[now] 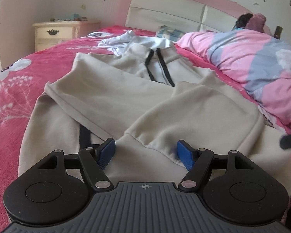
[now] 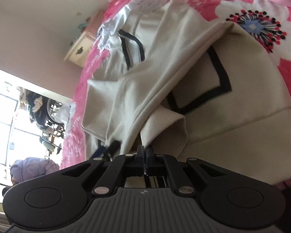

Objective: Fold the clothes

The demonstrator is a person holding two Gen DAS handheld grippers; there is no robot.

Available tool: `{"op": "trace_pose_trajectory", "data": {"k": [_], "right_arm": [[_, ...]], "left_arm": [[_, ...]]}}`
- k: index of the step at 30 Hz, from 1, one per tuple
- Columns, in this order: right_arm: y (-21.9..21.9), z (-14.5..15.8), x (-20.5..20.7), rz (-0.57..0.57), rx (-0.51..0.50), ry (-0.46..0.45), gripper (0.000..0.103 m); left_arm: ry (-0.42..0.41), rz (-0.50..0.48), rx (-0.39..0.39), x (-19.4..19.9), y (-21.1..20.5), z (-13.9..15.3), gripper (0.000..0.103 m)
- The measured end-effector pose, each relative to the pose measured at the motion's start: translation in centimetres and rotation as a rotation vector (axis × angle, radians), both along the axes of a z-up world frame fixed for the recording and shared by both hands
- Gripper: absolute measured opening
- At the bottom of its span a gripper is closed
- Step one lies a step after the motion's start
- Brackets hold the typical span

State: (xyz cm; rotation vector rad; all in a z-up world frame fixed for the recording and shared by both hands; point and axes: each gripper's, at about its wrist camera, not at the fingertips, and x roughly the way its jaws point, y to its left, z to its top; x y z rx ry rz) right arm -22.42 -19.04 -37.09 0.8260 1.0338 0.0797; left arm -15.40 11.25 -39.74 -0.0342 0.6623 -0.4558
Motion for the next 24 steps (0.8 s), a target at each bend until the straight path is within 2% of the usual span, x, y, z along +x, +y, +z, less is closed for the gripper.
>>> {"op": "trace_pose_trajectory", "data": {"k": [3, 5, 7, 13, 16, 18, 20, 21, 24], "right_arm": [[-0.2, -2.0, -0.2, -0.005, -0.043, 0.067, 0.002], [-0.6, -3.3, 0.0, -0.022, -0.023, 0.099, 0.003], [-0.9, -2.8, 0.2, -0.022, -0.031, 0.094, 0.007], [-0.5, 1.7, 0.1, 0.089, -0.325, -0.026, 0.008], [0.2, 2.3, 1.3, 0.138, -0.412, -0.076, 0.008], [-0.9, 1.6, 2.6, 0.086, -0.335, -0.074, 0.011], [-2.5, 0.4, 4.1, 0.003, -0.201, -0.054, 0.029], [-3.3, -0.5, 4.8, -0.036, -0.118, -0.032, 0.034], [-5.3, -3.0, 6.1, -0.126, 0.045, 0.025, 0.036]], "left_arm": [[-0.003, 0.004, 0.019, 0.0, 0.0, -0.2, 0.070], [-0.009, 0.000, 0.030, -0.1, -0.2, -0.2, 0.070], [-0.016, -0.004, 0.041, -0.2, -0.3, -0.2, 0.070], [-0.017, 0.023, 0.008, -0.1, 0.3, 0.2, 0.070], [-0.014, 0.031, -0.001, 0.2, 0.4, 0.2, 0.071], [-0.016, 0.031, -0.004, 0.1, 0.5, 0.3, 0.071], [-0.028, 0.029, -0.008, 0.0, 0.5, 0.5, 0.070], [-0.037, 0.027, -0.012, -0.1, 0.5, 0.6, 0.070], [-0.067, -0.031, -0.060, -0.8, 0.1, 1.4, 0.071]]}}
